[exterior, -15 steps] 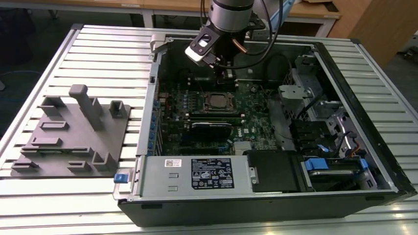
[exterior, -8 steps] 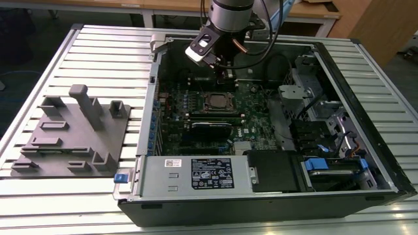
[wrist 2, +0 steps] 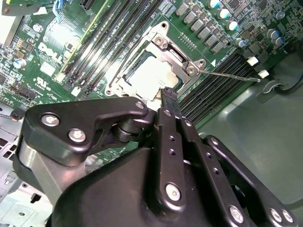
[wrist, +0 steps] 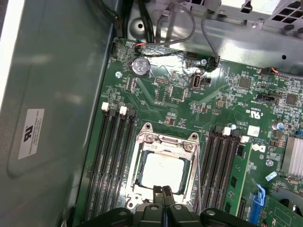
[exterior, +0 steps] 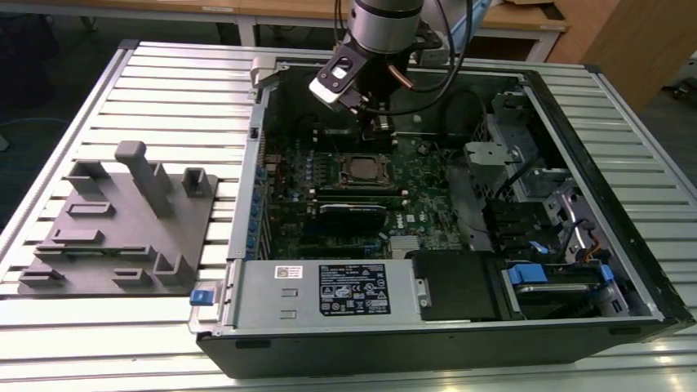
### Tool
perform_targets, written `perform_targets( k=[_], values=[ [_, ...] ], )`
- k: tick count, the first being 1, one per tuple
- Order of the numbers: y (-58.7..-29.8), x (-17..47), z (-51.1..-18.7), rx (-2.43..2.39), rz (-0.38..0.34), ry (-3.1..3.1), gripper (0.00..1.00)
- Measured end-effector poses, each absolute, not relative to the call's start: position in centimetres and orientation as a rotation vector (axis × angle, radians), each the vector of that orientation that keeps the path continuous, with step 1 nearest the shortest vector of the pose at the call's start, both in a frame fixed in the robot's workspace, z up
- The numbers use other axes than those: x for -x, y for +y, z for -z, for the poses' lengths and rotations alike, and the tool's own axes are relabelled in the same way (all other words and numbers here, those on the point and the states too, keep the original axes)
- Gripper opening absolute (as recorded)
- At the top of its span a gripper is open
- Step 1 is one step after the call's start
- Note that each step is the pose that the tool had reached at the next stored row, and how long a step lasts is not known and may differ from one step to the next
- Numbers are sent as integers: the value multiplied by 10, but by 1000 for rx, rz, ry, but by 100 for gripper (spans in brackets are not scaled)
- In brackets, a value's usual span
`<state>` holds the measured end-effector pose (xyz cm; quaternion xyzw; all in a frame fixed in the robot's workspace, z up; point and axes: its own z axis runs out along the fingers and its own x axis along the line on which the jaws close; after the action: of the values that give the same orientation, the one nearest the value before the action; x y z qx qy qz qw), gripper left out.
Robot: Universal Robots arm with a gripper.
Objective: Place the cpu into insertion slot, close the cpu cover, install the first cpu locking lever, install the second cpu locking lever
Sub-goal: 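Install the first cpu locking lever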
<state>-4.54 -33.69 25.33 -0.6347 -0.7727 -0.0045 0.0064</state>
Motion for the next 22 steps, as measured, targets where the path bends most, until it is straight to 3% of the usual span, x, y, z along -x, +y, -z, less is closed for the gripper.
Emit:
perform_targets(
  k=[22],
  values=[
    [-337, 45, -253, 1954, 14, -2443, 10]
  ],
)
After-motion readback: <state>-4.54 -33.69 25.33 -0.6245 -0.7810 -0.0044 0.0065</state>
